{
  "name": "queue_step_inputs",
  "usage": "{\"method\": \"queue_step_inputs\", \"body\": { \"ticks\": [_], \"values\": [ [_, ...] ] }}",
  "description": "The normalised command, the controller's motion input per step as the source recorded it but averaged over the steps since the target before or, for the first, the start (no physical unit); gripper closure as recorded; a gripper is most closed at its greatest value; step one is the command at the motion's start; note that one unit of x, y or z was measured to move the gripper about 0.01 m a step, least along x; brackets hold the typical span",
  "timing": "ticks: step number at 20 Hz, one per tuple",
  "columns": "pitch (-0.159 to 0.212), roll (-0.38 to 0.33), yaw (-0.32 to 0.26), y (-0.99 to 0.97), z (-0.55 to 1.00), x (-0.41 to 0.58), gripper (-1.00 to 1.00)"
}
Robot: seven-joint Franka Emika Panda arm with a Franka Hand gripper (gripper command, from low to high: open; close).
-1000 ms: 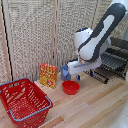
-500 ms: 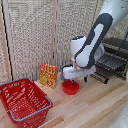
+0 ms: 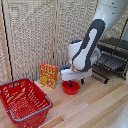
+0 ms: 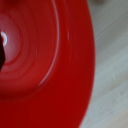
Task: Extend the gripper towards the oven tray handle. Grasp the handle and carefully pull the tray out of the oven. Move the gripper above the red bowl. Grab the red bowl gently. Lift the bowl and place it onto the oven tray.
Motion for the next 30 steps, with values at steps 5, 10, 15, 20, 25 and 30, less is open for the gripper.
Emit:
{"method": "queue_step_inputs", "body": {
  "ticks": [5, 10, 15, 20, 25, 30],
  "values": [
    [0.0, 0.0, 0.0, 0.0, 0.0, 0.0, 1.0],
    [0.0, 0.028, 0.049, 0.0, -0.01, 0.016, 1.0],
    [0.017, 0.057, 0.012, 0.0, 0.0, 0.003, 1.0],
    [0.003, 0.039, 0.0, 0.0, 0.0, 0.0, 1.0],
    [0.0, 0.074, -0.031, 0.0, 0.06, 0.024, 1.0],
    [0.043, 0.053, -0.116, -0.02, 0.52, 0.042, 1.0]
  ]
}}
